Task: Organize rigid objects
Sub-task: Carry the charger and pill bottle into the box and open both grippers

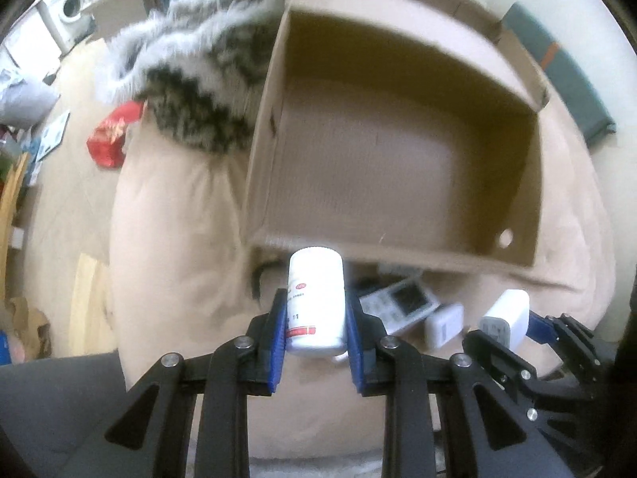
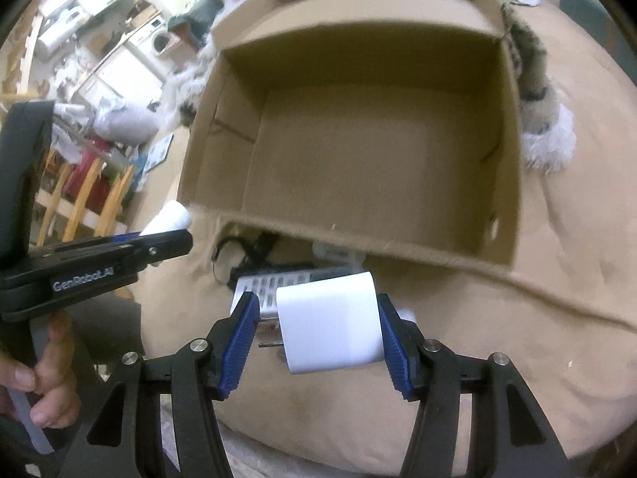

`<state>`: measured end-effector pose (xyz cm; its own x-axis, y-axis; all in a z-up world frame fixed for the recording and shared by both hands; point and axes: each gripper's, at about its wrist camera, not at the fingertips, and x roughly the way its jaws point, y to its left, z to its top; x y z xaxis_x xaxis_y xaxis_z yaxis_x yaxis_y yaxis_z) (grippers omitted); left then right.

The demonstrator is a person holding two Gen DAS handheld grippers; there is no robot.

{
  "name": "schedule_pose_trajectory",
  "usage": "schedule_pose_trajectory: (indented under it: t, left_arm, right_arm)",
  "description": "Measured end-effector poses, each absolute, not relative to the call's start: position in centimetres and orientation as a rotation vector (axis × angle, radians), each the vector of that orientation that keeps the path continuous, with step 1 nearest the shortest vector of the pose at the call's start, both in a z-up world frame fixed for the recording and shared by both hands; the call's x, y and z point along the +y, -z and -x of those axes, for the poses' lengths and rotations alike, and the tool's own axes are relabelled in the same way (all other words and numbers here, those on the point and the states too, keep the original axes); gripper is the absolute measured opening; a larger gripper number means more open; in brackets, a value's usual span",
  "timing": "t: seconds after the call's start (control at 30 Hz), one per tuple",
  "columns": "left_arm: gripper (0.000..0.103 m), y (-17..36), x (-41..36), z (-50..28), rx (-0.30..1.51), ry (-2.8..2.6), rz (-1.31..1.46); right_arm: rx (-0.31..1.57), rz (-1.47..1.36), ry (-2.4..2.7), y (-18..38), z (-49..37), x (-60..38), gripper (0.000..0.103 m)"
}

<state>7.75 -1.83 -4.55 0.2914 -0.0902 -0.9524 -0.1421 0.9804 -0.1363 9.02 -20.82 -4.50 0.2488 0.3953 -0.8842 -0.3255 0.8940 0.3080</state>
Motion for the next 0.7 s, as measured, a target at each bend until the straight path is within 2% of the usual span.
schedule_pose_trajectory:
  t: [0.3, 0.7]
  left_arm:
    - [0.024, 2.9, -1.6, -13.1, 1.203, -0.013, 0.191]
    - [0.024, 8.4, -2.4, -16.6, 1.249, -0.021, 0.178]
  right_arm:
    - [1.167, -0.060, -0.453, 2.4, -14.4, -21.5, 0.062]
    - [1.254, -0.089, -0.427, 7.3, -20.5, -21.0, 0.062]
